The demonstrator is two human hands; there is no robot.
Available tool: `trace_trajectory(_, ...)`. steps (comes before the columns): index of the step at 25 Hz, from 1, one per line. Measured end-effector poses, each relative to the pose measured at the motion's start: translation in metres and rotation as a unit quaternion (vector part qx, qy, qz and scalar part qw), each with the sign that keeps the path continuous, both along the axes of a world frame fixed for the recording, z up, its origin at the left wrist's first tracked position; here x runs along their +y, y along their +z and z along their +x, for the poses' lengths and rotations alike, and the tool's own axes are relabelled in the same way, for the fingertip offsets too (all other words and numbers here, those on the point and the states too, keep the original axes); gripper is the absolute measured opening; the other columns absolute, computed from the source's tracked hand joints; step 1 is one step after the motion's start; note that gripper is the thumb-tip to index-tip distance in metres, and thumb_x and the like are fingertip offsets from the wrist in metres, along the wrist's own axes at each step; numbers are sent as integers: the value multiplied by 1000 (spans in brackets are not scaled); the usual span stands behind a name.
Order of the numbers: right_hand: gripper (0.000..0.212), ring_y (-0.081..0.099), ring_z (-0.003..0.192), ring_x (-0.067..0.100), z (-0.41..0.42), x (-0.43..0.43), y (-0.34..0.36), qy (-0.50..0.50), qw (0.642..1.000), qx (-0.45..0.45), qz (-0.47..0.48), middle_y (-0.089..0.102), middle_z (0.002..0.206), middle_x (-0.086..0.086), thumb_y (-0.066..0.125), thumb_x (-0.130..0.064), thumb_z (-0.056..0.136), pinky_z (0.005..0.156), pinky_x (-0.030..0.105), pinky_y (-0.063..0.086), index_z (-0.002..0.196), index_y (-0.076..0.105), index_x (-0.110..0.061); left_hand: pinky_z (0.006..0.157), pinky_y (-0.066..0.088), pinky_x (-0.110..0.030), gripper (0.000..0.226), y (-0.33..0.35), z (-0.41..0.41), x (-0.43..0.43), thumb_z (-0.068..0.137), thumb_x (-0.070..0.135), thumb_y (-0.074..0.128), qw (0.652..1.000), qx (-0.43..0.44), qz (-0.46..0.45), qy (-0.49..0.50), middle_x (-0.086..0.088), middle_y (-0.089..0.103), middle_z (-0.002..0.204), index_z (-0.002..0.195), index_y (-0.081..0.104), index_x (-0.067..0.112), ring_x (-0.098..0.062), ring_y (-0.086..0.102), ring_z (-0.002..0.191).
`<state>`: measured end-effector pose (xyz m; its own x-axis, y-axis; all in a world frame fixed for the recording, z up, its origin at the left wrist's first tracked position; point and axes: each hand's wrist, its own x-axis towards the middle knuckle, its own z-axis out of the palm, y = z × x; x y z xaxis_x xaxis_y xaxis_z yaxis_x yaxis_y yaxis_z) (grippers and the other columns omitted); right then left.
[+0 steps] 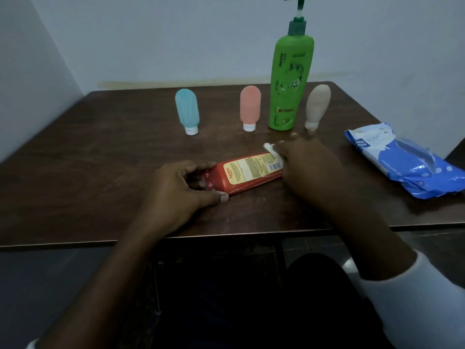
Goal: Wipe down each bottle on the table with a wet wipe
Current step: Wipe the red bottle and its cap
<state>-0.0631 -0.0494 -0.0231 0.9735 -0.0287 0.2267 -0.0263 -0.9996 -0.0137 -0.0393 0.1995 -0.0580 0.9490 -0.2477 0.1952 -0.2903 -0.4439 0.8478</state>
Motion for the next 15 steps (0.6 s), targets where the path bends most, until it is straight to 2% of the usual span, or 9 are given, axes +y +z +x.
trace_trajectory(2, 52, 38, 139, 25, -14, 5, 3, -2, 1000, 5, -12, 45, 148, 9, 55, -19, 95, 116, 39, 26, 145, 41, -19, 83, 58, -16, 72, 0, 1, 1, 61, 30, 98, 1000, 1, 8, -1, 16, 72, 119, 128, 72, 31, -1, 70, 105)
trace_trajectory(4, 59, 28, 145, 26, -19, 30, -1, 87, 996, 3, -5, 33, 156, 9, 54, -16, 95, 119, 36, 19, 150, 33, -18, 80, 55, -10, 72, 0, 1, 2, 60, 31, 98, 1000, 7, 13, -4, 16, 73, 119, 127, 72, 32, 0, 69, 104)
trace_trajectory(6, 59, 24, 147, 25, -8, 42, -8, 164, 986, -1, 0, 31, 158, 6, 51, -10, 95, 120, 35, 12, 150, 33, -21, 79, 55, -9, 73, 1, 0, 2, 59, 32, 99, 1000, 1, 14, -1, 16, 74, 117, 127, 73, 31, 1, 70, 103)
trace_trajectory(8, 54, 38, 141, 27, 10, 24, -8, 145, 989, -12, 18, 42, 152, 6, 51, -11, 95, 118, 43, 27, 146, 42, -27, 82, 57, -13, 73, 1, -2, 1, 60, 33, 99, 1000, 3, 18, 7, 16, 74, 115, 128, 72, 31, 2, 70, 101)
trace_trajectory(10, 48, 47, 132, 29, 18, -7, -6, 77, 995, -20, 56, 52, 143, 7, 51, -15, 96, 107, 45, 42, 141, 48, -30, 86, 61, -24, 74, 1, -3, 0, 61, 35, 99, 1000, 1, 18, 16, 16, 74, 116, 129, 72, 31, -2, 71, 100)
trace_trajectory(13, 47, 40, 139, 31, 5, -39, -11, 34, 998, -15, 59, 49, 147, 9, 51, -14, 96, 114, 46, 35, 141, 50, -29, 84, 61, -24, 74, 1, -1, 1, 61, 37, 99, 1000, 3, 19, 15, 16, 73, 118, 129, 72, 31, -3, 71, 100)
trace_trajectory(15, 50, 37, 141, 30, -7, -37, -13, 60, 997, -16, 54, 42, 151, 7, 51, -11, 96, 117, 44, 31, 143, 47, -26, 79, 60, -19, 72, 2, 0, 2, 58, 38, 99, 1000, 21, 14, 9, 16, 74, 113, 126, 73, 33, -3, 71, 98)
